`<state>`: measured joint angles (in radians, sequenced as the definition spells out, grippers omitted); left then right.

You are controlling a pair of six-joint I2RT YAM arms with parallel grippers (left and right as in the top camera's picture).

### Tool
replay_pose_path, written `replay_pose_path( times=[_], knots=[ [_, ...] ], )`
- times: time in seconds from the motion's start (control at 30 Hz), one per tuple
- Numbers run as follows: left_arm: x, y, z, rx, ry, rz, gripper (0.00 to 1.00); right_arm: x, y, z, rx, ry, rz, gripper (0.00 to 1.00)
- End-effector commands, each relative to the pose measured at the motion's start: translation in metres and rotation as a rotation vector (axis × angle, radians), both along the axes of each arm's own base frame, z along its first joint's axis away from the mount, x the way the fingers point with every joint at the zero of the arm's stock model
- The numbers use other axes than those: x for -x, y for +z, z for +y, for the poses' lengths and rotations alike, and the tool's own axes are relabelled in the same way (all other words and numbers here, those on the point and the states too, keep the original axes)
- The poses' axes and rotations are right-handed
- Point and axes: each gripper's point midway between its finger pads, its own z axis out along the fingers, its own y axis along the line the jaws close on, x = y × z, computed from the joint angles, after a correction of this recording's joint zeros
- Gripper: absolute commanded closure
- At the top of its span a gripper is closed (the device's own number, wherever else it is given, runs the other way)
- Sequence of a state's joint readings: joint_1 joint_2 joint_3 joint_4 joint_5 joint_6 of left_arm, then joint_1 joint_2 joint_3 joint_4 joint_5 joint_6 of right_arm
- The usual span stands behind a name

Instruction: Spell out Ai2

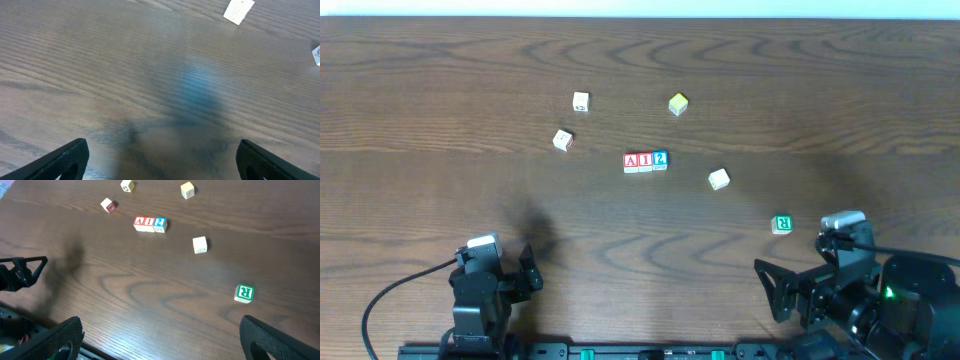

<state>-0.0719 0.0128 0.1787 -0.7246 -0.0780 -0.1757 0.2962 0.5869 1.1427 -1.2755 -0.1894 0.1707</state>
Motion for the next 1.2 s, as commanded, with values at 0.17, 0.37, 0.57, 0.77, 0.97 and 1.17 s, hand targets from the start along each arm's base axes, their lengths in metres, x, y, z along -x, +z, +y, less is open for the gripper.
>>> replay_pose_path(
  times=[0.17, 0.37, 0.57, 0.77, 0.97, 1.17],
  knots=[
    [0.002, -0.008, 0.0, 0.001, -0.003, 0.017, 0.05, -0.004, 0.004, -0.015, 0.09, -0.004, -0.159, 0.01],
    [0.002, -0.008, 0.0, 0.001, -0.003, 0.017, 0.05, -0.019, -0.039, -0.028, 0.178, -0.028, -0.351, 0.01],
    [0.002, -0.007, 0.0, 0.001, -0.003, 0.017, 0.05, -0.028, -0.114, -0.033, 0.199, -0.052, -0.333, 0.01],
    [0.002, -0.008, 0.0, 0.001, -0.003, 0.017, 0.05, -0.03, -0.172, -0.032, 0.208, -0.038, -0.229, 0.01],
    [0.002, -0.008, 0.0, 0.001, -0.003, 0.017, 0.05, -0.033, -0.211, -0.032, 0.216, -0.03, -0.161, 0.01],
    [0.002, -0.008, 0.0, 0.001, -0.003, 0.017, 0.05, -0.033, -0.21, -0.032, 0.216, -0.031, -0.163, 0.01]
  ],
)
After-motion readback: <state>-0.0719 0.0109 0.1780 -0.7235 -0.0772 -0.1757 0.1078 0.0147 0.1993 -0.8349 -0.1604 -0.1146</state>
